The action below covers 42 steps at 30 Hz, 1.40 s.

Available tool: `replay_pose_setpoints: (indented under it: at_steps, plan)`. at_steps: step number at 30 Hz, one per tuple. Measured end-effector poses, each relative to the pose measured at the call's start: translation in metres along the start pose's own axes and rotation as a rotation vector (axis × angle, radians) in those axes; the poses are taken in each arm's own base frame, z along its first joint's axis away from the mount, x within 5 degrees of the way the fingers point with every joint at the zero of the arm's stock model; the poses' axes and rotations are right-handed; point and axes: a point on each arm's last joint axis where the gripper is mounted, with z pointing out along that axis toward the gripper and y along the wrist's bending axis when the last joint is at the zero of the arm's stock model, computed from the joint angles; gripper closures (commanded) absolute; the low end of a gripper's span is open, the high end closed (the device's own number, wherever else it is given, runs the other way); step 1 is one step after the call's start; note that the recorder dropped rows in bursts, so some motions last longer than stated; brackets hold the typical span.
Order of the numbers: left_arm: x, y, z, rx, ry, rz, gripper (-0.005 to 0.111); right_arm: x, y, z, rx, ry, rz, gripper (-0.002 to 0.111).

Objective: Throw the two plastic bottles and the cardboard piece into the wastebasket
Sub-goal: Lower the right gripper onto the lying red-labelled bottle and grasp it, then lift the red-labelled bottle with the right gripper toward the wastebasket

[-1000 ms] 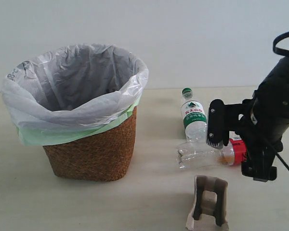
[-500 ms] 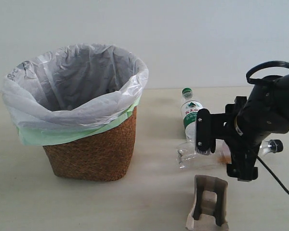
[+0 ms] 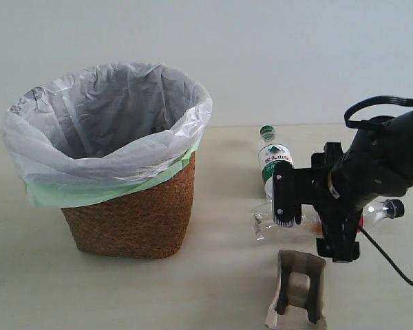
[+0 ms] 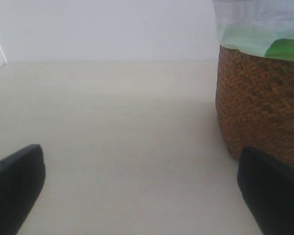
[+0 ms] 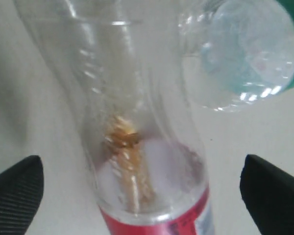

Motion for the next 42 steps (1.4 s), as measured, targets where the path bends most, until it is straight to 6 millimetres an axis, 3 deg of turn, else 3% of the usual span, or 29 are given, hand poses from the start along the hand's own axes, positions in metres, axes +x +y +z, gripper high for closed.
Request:
replay_pose_setpoints:
  at_steps: [5,8,11,12,13,18,23,26,29,33,42]
  plan:
    - [0.000,0.000,0.000,0.000,0.000,0.000,-0.001,-0.002,0.005,0.012,-0.020,0.001,-0.031,0.005]
    - [0.000,0.000,0.000,0.000,0.000,0.000,-0.001,-0.002,0.004,0.012,-0.011,-0.007,-0.042,0.018]
    - [0.000,0.000,0.000,0.000,0.000,0.000,-0.001,-0.002,0.005,0.014,-0.011,-0.003,-0.061,0.056]
    - [0.000,0.000,0.000,0.000,0.000,0.000,-0.001,-0.001,0.006,0.016,-0.019,0.010,-0.070,0.078]
    - [0.000,0.000,0.000,0.000,0.000,0.000,-0.001,0.000,0.007,0.018,-0.027,0.027,-0.075,0.108]
    - [0.000,0.000,0.000,0.000,0.000,0.000,-0.001,0.012,0.010,0.016,-0.068,0.162,-0.095,0.108]
    - [0.000,0.000,0.000,0.000,0.000,0.000,-0.001,0.039,0.003,0.004,-0.004,0.471,-0.049,0.108]
    - [0.000,0.000,0.000,0.000,0.000,0.000,-0.001,0.056,-0.018,-0.030,0.178,0.656,-0.002,0.108]
    - [0.000,0.000,0.000,0.000,0.000,0.000,-0.001,0.065,-0.034,-0.061,0.325,0.736,0.024,0.108]
    - [0.000,0.000,0.000,0.000,0.000,0.000,-0.001,0.047,-0.044,-0.110,0.495,0.584,0.063,0.108]
    - [0.000,0.000,0.000,0.000,0.000,0.000,-0.001,-0.012,-0.039,-0.168,0.645,0.025,-0.010,0.108]
